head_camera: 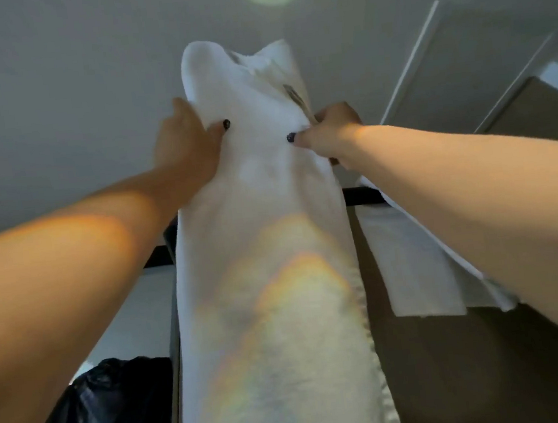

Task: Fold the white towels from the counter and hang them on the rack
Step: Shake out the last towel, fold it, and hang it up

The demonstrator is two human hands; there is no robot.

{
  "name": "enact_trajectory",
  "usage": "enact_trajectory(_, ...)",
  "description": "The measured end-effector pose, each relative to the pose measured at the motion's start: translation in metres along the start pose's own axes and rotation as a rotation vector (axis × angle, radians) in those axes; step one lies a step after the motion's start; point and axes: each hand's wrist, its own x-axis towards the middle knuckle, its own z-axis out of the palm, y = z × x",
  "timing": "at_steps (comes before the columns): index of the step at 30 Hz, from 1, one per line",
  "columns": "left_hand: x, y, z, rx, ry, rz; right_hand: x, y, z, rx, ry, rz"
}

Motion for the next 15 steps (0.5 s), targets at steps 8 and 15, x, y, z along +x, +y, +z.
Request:
enact_trajectory(8, 0.032, -0.004, 0.044, 0.569, -0.476, 0.061, 0.015, 0.029, 0.025, -0.513, -0.398, -0.002)
enact_trajectory(15, -0.014, 0.011, -0.013, -0.058, -1.107, -0.158, 0.001, 0.008, 0.017, -0.582, -0.523, -0.065)
